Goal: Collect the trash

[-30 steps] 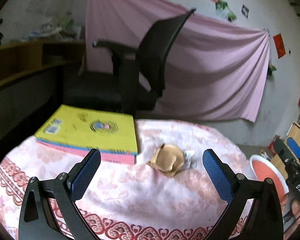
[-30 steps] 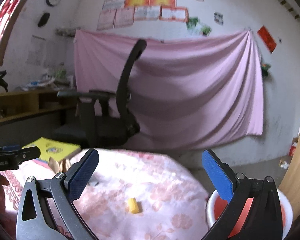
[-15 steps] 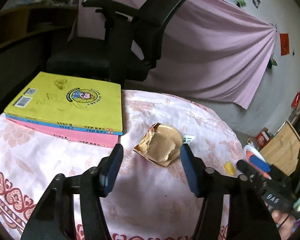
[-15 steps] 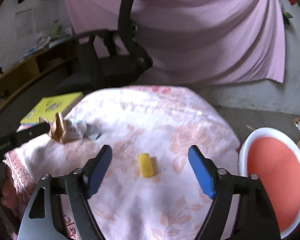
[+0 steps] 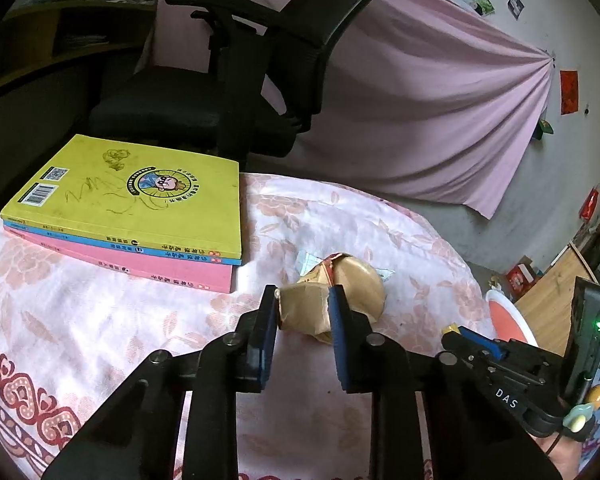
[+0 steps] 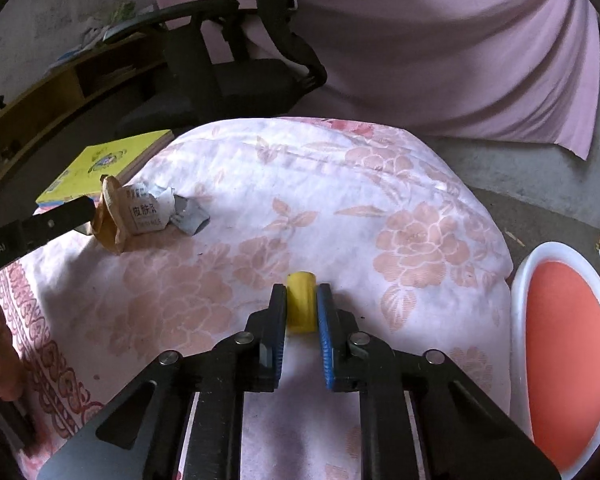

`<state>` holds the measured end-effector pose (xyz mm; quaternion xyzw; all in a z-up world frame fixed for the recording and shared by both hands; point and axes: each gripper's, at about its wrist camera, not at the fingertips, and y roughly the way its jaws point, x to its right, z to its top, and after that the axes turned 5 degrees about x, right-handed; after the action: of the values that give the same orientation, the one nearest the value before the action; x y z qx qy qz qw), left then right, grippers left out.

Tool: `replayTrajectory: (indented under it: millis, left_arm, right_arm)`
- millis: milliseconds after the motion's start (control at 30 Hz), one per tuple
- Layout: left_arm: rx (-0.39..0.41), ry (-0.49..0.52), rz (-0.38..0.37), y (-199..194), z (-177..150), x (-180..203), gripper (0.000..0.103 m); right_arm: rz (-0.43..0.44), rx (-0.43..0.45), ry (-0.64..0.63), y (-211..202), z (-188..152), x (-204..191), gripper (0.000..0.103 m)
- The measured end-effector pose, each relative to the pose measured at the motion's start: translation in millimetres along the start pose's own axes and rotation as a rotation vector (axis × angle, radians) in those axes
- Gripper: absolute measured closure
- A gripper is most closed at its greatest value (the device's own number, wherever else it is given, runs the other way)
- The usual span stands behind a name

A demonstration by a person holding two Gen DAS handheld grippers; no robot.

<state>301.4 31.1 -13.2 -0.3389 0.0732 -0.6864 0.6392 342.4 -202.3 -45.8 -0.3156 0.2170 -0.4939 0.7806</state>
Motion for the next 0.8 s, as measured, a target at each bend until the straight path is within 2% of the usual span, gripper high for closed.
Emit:
replayTrajectory:
  millis: [267,567,800]
  left_arm:
    - [0.020,0.032,-0.032,-10.6,-6.6,10.1,0.086]
    - [0.112,0.119,-0.057,-30.8,-14.6,30.1,0.086]
    - [0.234,0.225,-0.076,-52.2,-22.5,49.7,0.086]
  right_arm:
    - [0.015,0.057,-0.009,-11.5,0.0,-0.2,0.090]
    - [-0.001,0.252,-0.077,-48.8,-3.8,-15.2,0.090]
    - [-0.030,0.397,-0.086,-73.2,-8.4,-19.0,0.090]
